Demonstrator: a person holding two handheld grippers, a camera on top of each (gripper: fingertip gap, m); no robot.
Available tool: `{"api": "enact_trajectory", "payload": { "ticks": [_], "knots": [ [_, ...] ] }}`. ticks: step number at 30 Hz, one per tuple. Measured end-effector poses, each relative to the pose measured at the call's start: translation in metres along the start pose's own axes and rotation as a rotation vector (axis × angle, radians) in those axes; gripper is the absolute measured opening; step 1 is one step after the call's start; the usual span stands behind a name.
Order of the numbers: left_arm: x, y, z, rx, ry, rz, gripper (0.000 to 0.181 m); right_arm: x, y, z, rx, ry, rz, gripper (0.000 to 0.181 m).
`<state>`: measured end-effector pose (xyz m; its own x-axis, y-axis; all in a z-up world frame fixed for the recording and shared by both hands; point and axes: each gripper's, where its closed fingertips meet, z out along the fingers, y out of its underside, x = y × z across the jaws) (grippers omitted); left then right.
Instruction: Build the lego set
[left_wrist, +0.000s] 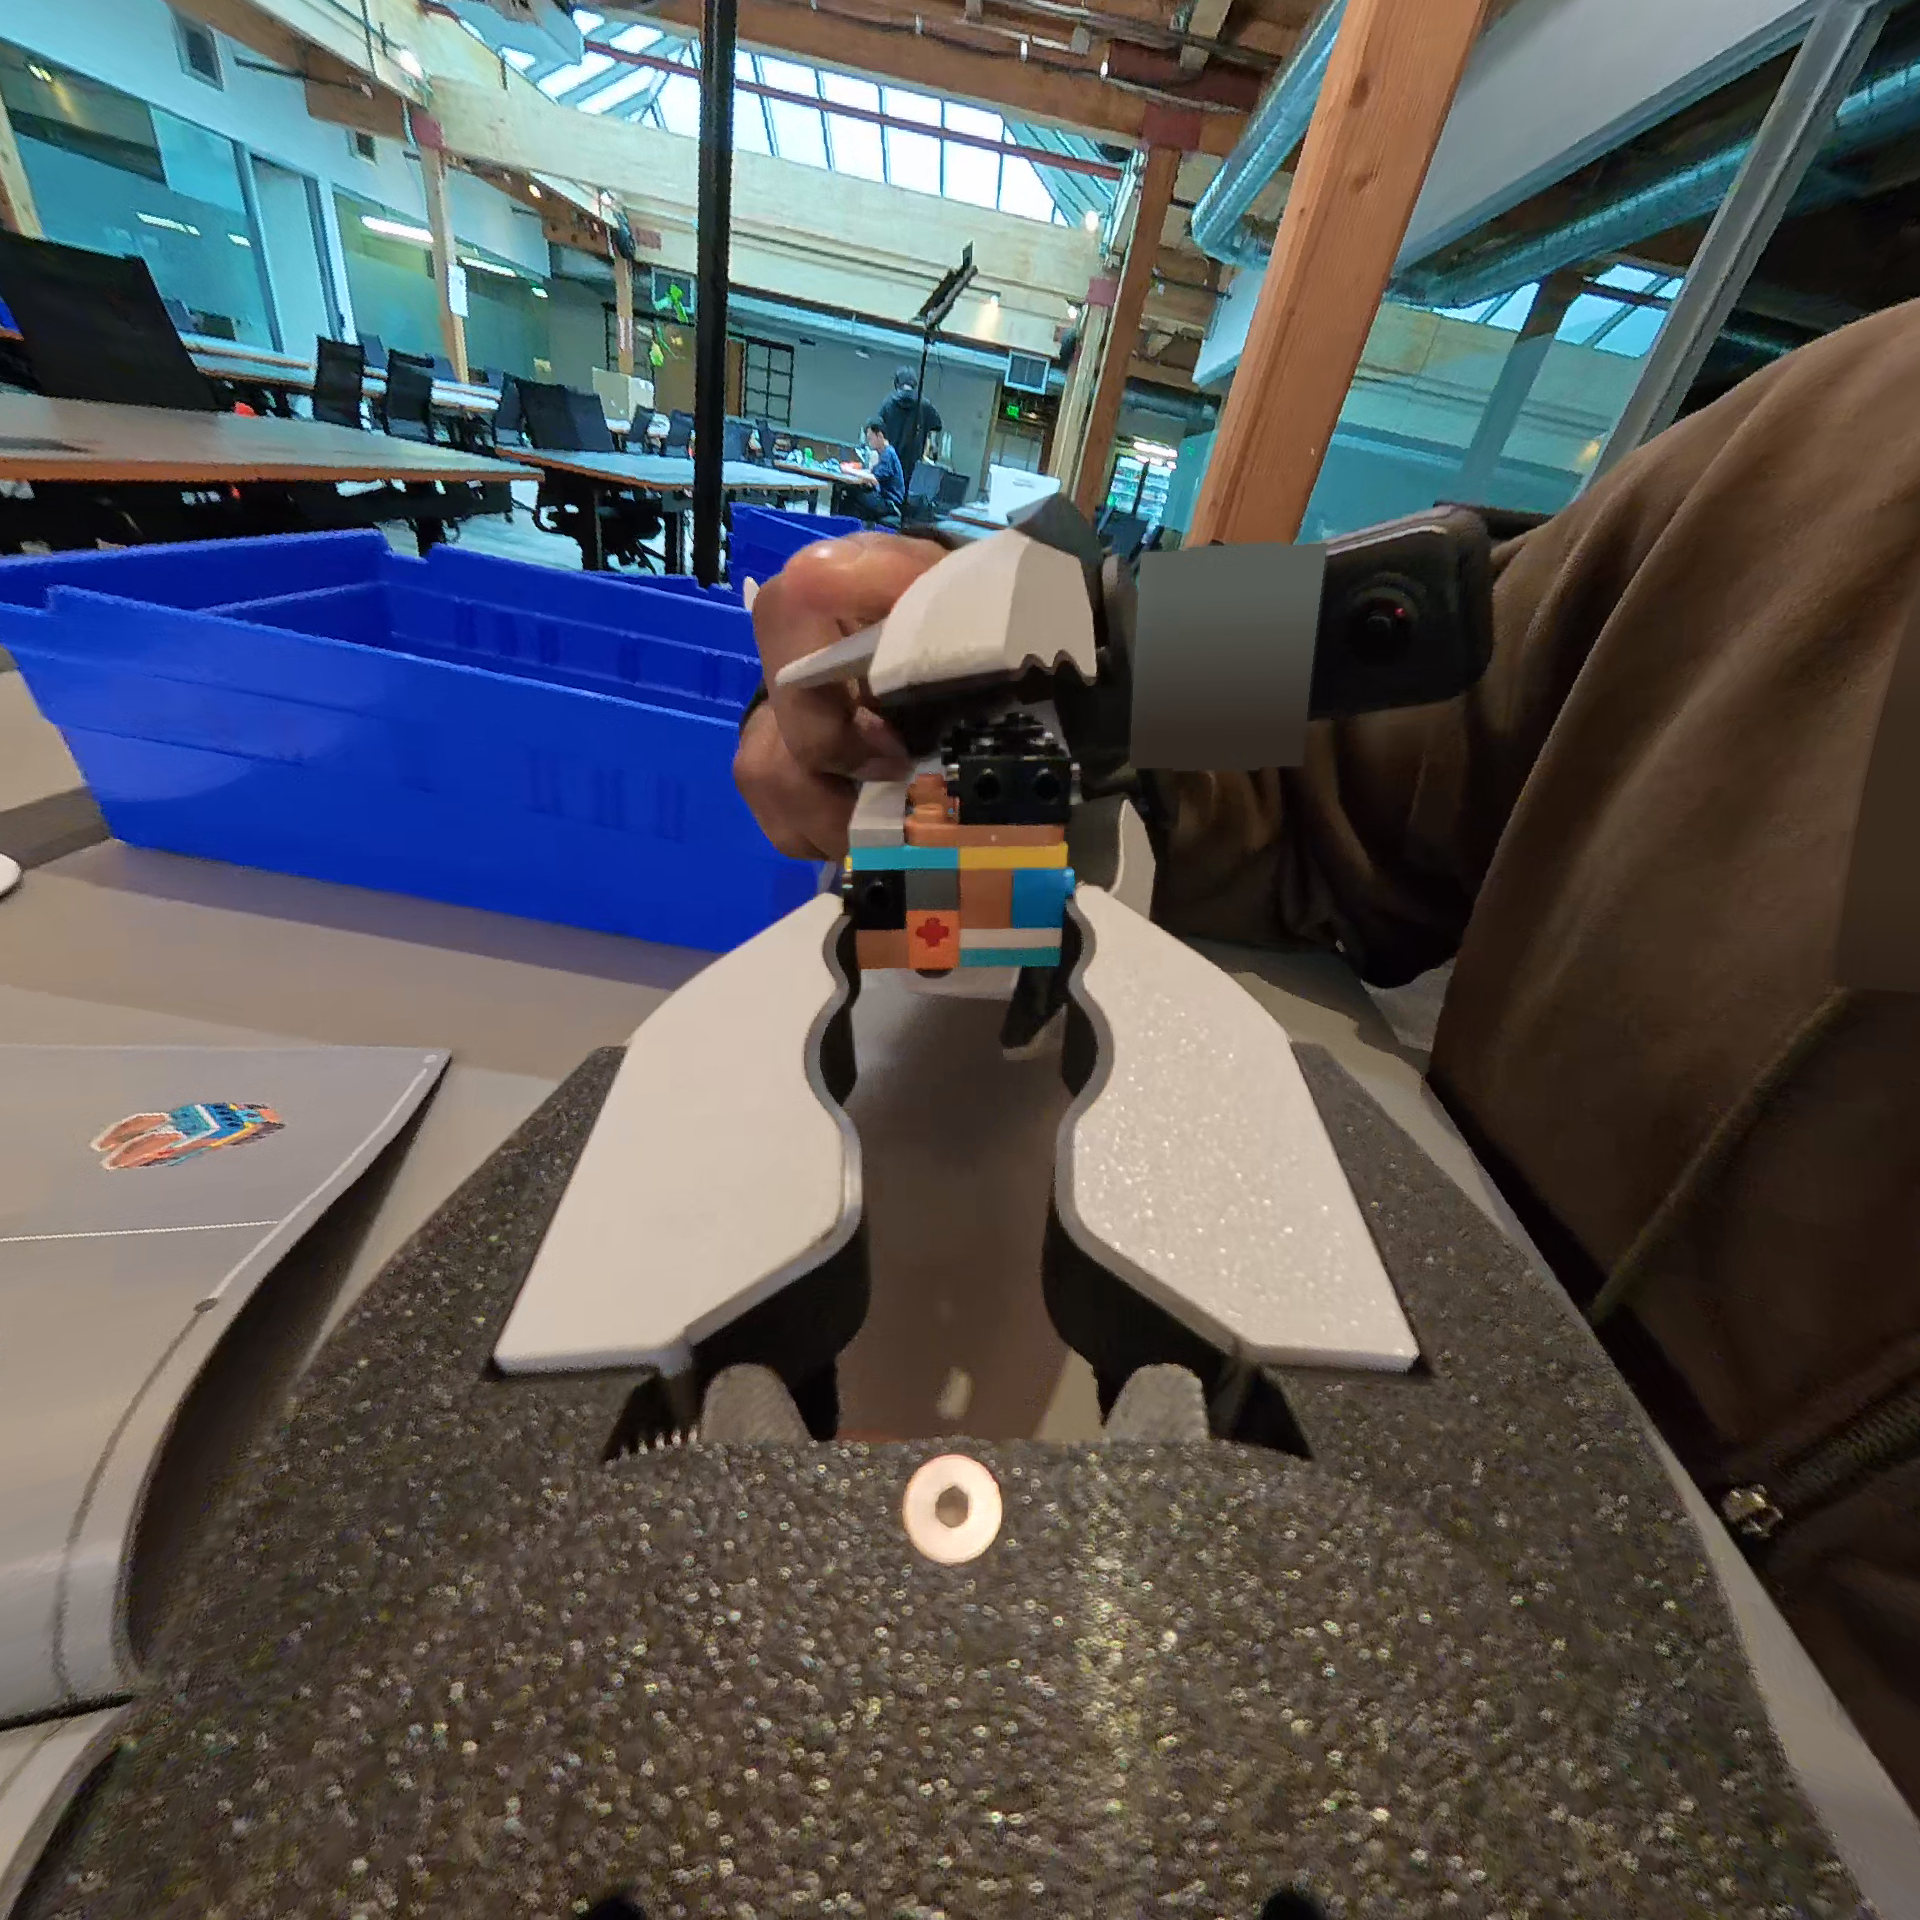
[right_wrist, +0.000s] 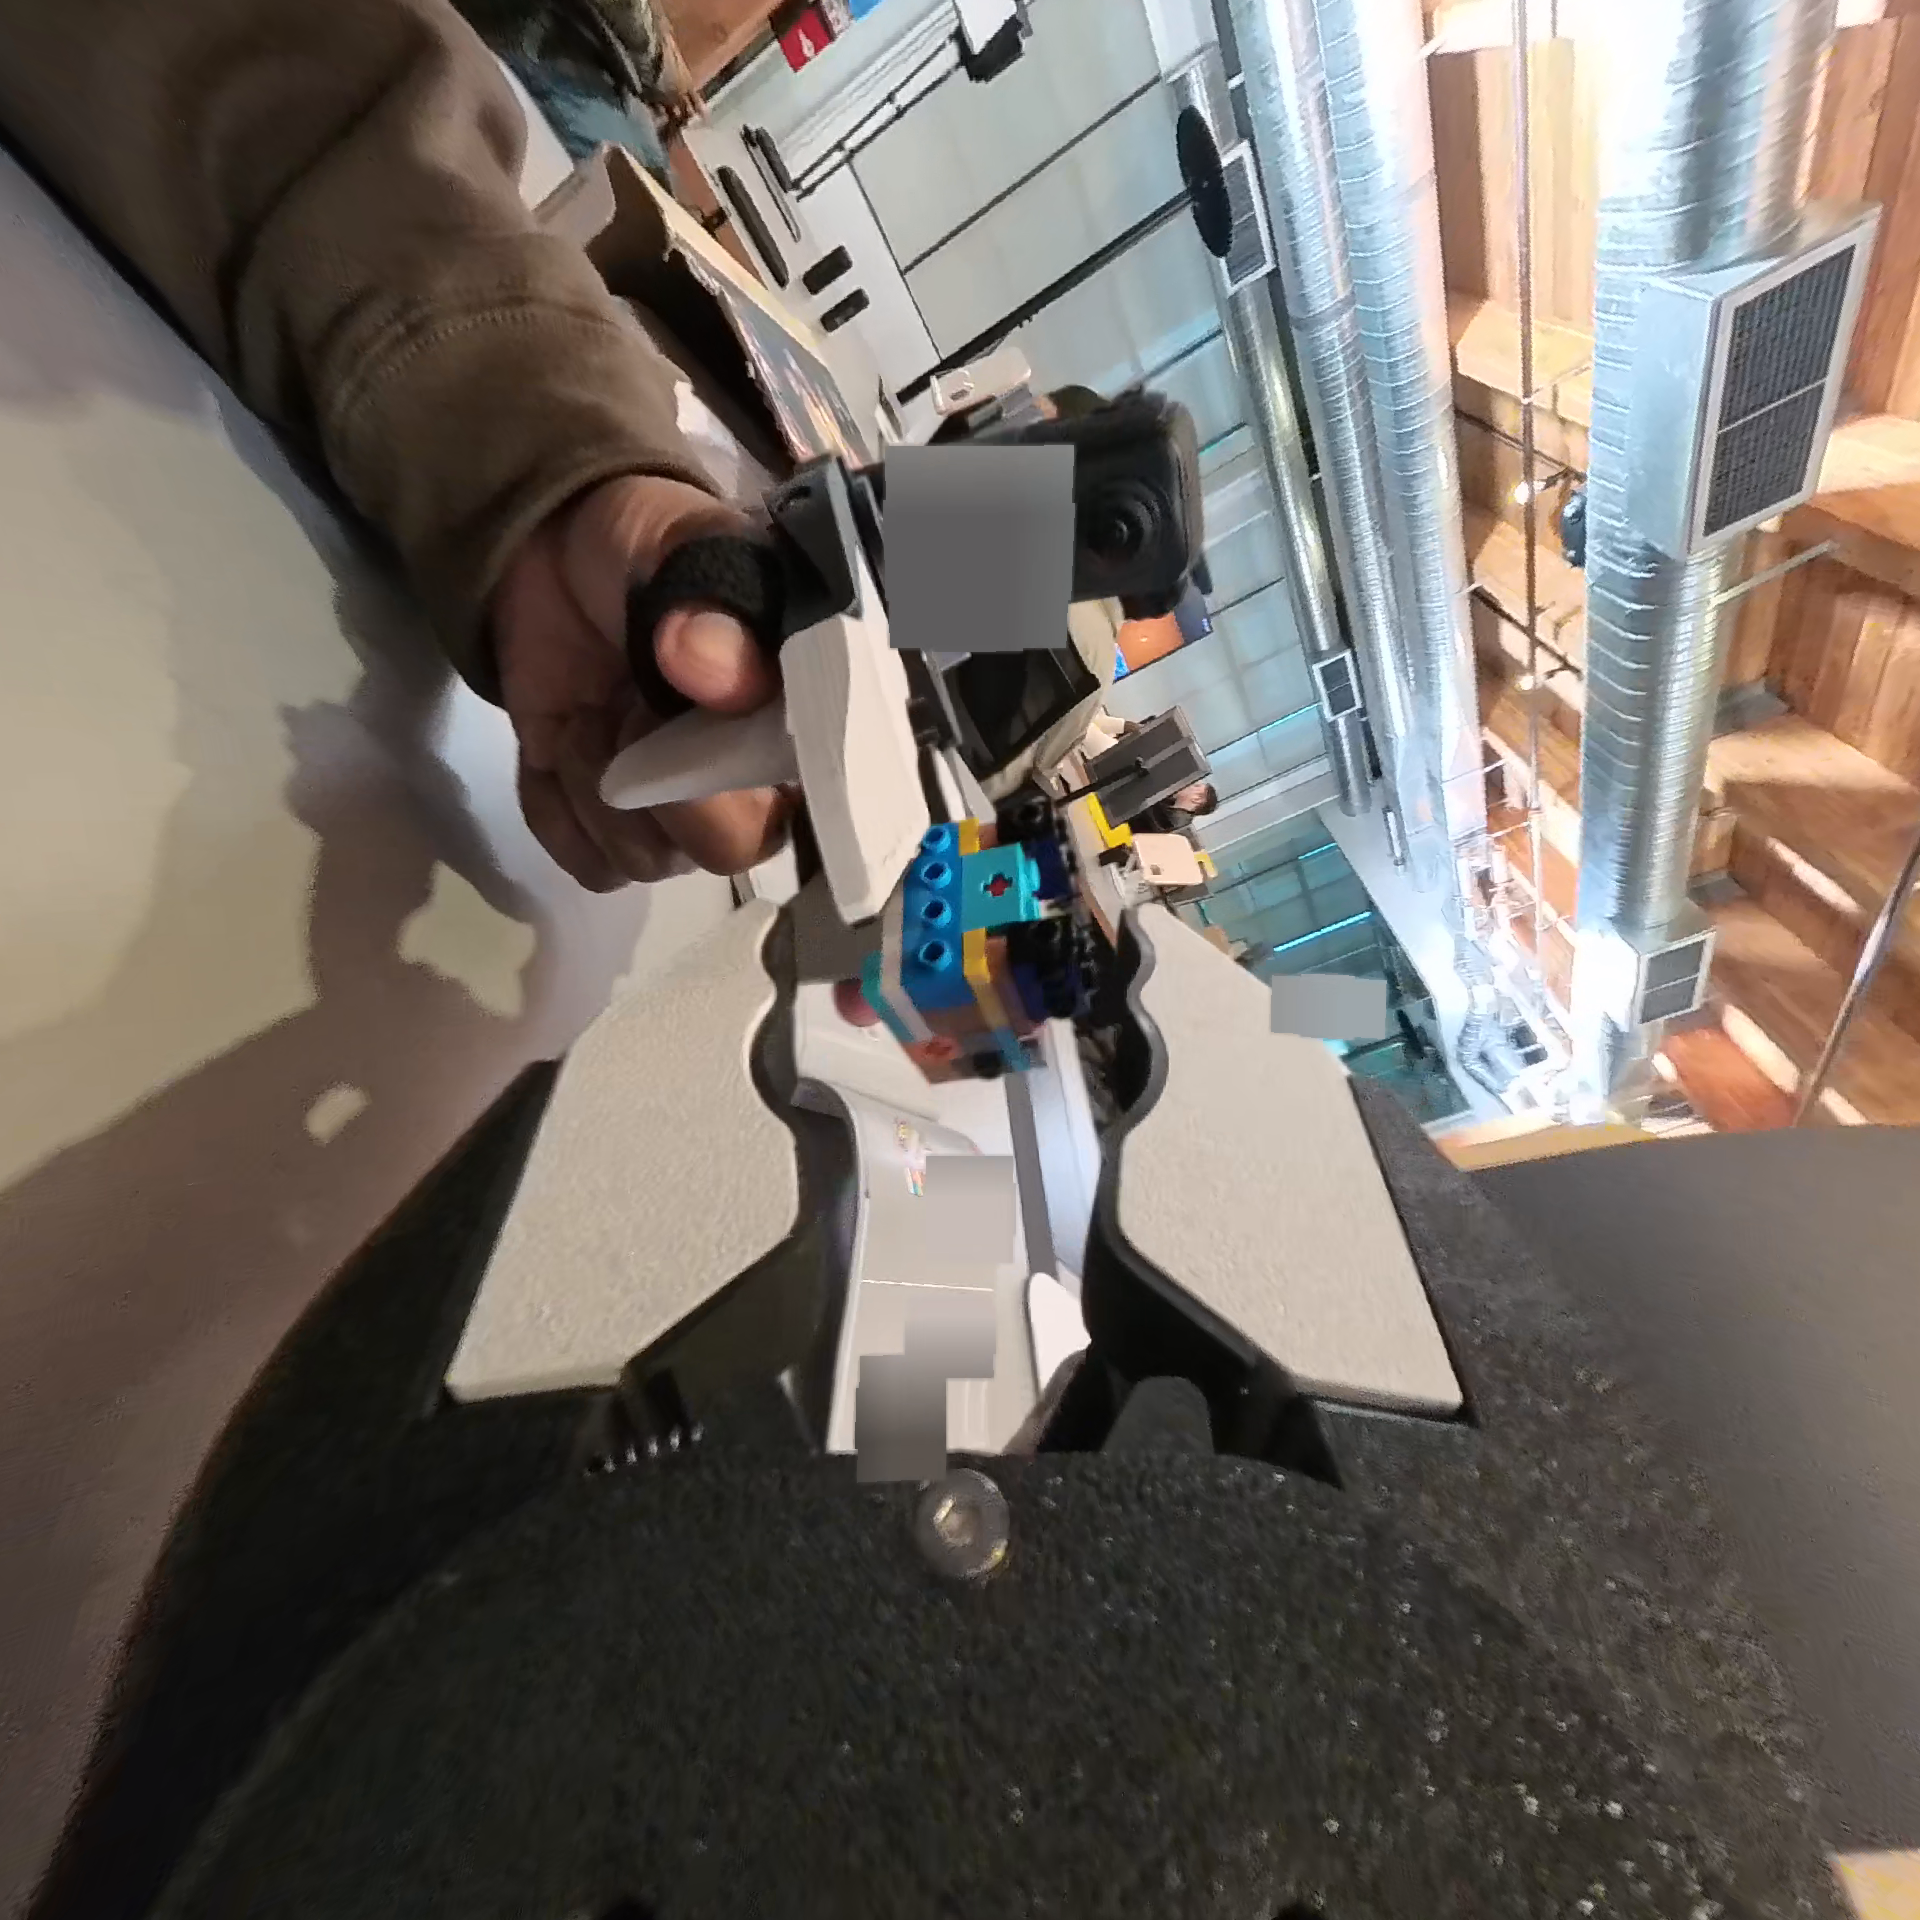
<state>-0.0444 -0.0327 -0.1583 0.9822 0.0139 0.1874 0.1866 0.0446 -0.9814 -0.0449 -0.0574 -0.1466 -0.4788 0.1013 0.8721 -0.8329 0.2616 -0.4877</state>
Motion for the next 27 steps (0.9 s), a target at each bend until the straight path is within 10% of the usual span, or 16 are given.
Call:
{"api": "enact_trajectory", "payload": {
  "ticks": [27],
  "knots": [
    [-0.004, 0.038, 0.004, -0.162, -0.018, 0.248, 0.036, -0.026, 0.011, -0.022, 0.125, -0.186, 0.964, 0.045]
  ]
}}
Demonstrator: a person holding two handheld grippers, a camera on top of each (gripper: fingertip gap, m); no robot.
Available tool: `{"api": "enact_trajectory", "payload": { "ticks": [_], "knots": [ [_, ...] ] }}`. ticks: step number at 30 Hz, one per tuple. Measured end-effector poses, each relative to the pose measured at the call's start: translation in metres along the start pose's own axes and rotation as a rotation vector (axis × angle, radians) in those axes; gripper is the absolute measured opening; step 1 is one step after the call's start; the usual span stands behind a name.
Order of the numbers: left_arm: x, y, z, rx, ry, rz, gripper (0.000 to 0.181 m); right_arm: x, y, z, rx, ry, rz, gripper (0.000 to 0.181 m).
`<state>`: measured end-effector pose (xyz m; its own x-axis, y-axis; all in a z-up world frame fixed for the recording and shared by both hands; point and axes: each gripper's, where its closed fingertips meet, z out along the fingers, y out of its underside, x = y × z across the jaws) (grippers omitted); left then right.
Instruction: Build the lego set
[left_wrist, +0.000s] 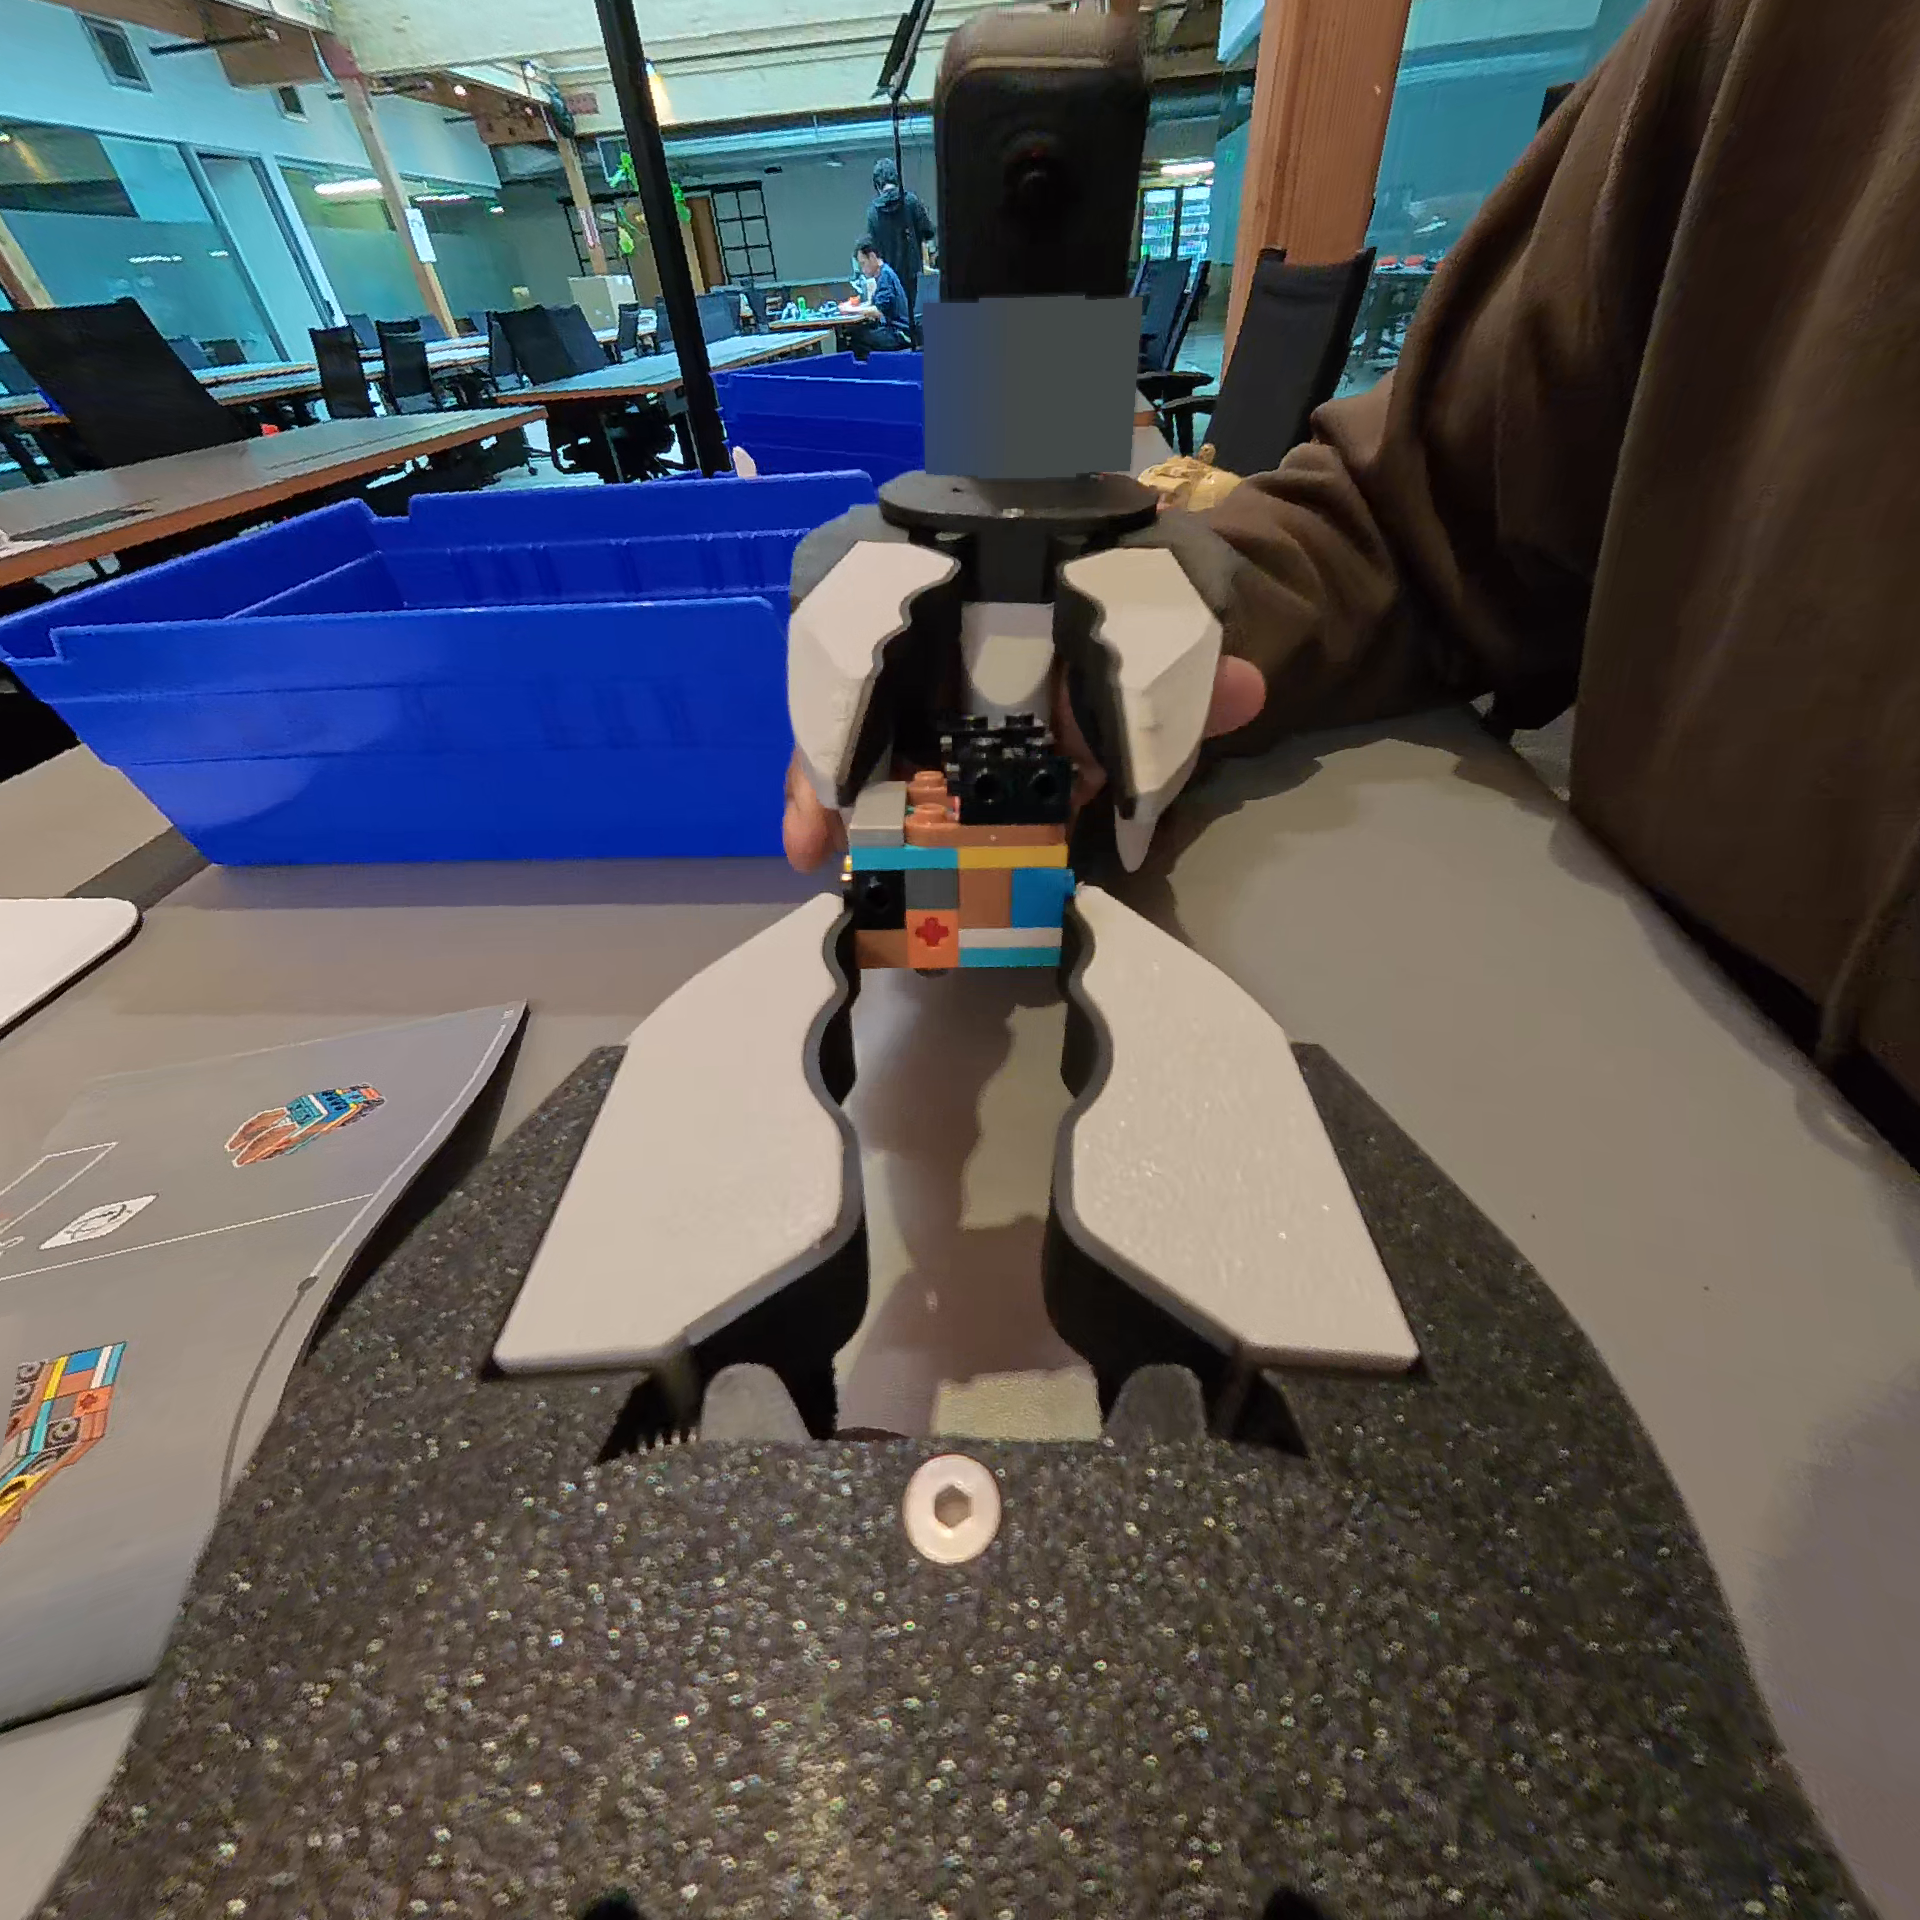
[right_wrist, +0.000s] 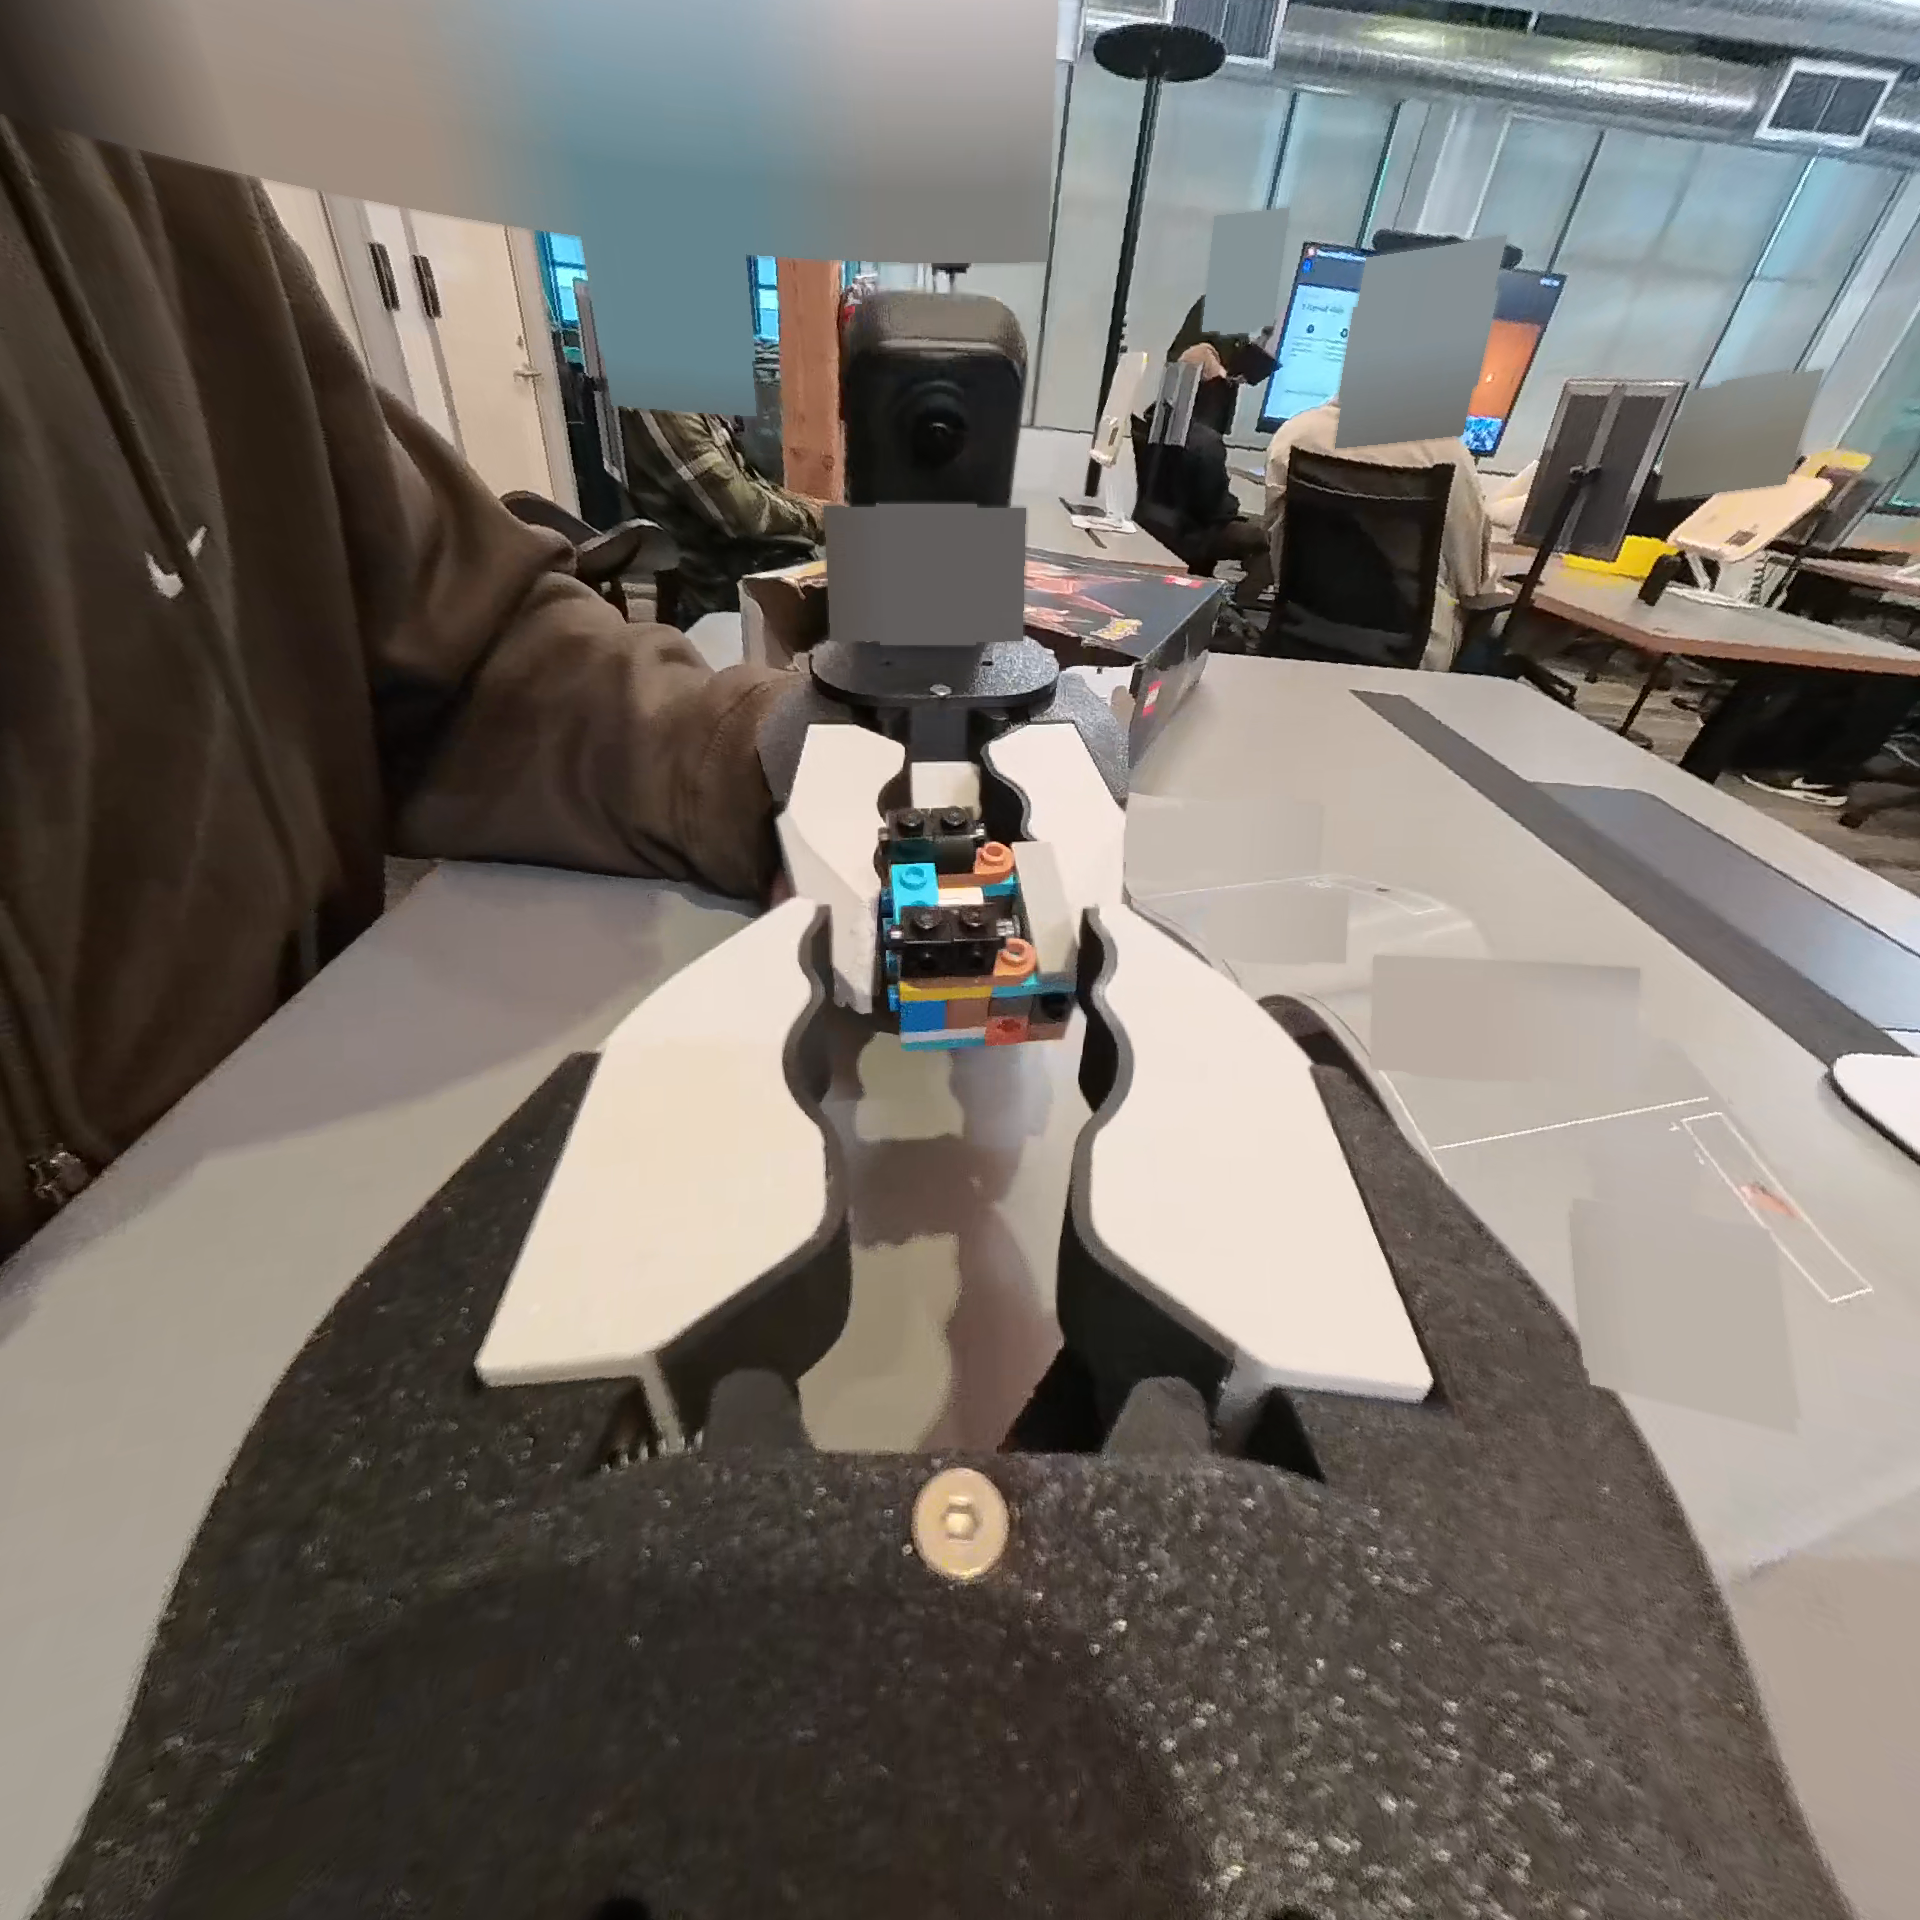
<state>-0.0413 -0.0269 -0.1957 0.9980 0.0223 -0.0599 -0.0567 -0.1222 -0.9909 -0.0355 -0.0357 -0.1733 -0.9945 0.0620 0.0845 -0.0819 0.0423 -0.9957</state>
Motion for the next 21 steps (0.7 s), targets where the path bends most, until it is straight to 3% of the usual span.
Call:
{"api": "enact_trajectory", "payload": {
  "ticks": [14, 21],
  "knots": [
    [0.003, 0.013, 0.004, -0.097, 0.011, -0.006, 0.037, 0.003, 0.015, 0.002, -0.05, 0.007, -0.018, 0.035],
    [-0.006, 0.03, -0.003, -0.207, -0.021, 0.046, 0.039, 0.009, 0.037, 0.0, -0.214, -0.011, 0.055, 0.035]
  ]
}}
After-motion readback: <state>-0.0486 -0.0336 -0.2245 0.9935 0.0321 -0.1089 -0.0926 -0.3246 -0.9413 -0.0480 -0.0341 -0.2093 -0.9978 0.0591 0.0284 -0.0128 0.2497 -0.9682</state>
